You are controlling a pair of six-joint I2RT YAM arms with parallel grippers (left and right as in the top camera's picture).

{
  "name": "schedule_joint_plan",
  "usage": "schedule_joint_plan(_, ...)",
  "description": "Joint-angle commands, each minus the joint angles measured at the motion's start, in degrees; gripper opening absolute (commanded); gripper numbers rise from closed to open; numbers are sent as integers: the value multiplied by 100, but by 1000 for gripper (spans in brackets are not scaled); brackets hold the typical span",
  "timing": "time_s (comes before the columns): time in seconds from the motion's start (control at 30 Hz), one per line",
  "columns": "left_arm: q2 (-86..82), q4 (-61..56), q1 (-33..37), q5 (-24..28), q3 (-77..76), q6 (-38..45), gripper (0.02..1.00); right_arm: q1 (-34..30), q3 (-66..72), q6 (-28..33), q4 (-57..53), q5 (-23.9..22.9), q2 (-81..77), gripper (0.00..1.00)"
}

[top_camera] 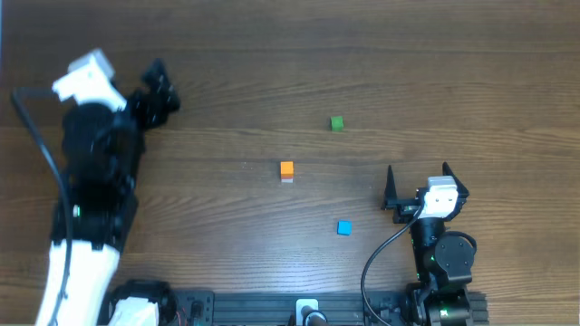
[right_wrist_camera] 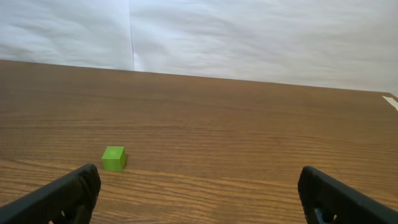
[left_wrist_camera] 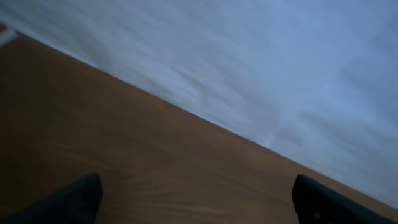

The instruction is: Stack Cubes

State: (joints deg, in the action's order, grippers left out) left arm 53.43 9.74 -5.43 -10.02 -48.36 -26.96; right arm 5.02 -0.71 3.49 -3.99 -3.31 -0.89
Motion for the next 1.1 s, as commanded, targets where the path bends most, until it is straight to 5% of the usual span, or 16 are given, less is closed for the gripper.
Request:
schedule_joint_plan(0.03, -1104, -603, 385, 345, 1196, 863, 987, -33, 42, 22, -4, 31, 57, 991)
schedule_joint_plan(0.43, -3567, -1176, 848, 1344, 3300, 1937, 978, -33, 42, 22, -4, 31, 57, 991)
schedule_joint_plan(1.1, -5206, -944, 979, 1753, 4802, 2374, 1000, -33, 42, 24, -4, 31, 57, 993)
